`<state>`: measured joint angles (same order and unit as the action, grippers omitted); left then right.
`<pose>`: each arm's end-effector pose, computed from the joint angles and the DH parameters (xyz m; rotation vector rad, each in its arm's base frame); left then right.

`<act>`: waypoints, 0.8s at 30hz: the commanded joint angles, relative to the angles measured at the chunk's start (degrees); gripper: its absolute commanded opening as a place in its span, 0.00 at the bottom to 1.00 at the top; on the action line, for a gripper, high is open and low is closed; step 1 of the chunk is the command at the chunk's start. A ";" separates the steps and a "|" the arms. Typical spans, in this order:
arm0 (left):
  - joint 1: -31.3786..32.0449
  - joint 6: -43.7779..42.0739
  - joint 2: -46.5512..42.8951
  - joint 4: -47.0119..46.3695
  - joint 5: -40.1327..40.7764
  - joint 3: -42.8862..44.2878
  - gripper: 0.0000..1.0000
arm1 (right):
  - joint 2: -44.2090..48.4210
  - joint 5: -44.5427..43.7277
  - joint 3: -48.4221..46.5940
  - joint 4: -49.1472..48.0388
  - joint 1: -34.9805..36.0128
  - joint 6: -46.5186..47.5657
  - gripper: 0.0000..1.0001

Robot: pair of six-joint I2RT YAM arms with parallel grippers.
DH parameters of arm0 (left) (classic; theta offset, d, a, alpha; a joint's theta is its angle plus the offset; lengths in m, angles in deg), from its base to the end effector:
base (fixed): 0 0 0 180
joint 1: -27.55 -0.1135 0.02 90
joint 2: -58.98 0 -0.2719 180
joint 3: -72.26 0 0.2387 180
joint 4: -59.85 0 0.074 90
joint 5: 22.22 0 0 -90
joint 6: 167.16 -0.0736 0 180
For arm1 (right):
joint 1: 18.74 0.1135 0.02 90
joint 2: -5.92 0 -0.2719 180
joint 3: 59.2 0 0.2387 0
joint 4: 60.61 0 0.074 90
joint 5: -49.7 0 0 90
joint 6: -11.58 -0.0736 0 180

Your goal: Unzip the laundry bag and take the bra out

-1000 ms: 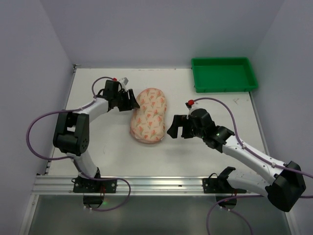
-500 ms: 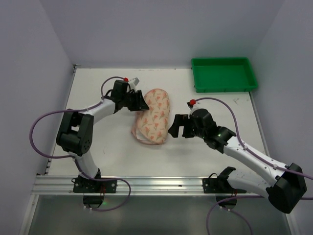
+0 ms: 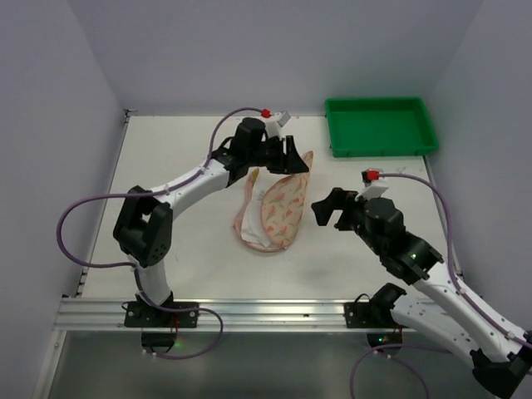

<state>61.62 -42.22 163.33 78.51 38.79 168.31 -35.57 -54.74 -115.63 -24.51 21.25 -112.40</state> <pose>0.3502 -0.2799 0.2797 0.3313 2.1975 -1.2301 0.1516 0.1032 0.3027 0.0675 1.9766 0.6128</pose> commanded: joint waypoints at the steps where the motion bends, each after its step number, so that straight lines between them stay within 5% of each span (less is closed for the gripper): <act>1: 5.47 2.94 4.26 -2.42 1.30 4.63 0.55 | 7.02 -11.21 0.55 2.45 -0.35 -2.75 0.99; 11: 22.71 5.68 17.55 -4.20 -0.63 15.35 0.75 | 22.25 -24.14 2.41 7.20 -0.44 -4.35 0.99; 17: 20.26 1.18 11.85 3.46 9.90 15.90 0.94 | 18.30 -22.74 -0.49 8.69 -0.44 -3.64 0.99; 24: 12.35 1.89 0.95 6.18 15.80 8.26 0.96 | 11.19 -14.67 -1.90 6.24 -0.44 -2.50 0.99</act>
<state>77.57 -39.27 171.13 83.03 49.48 179.18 -20.69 -73.69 -114.51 -16.16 20.86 -115.68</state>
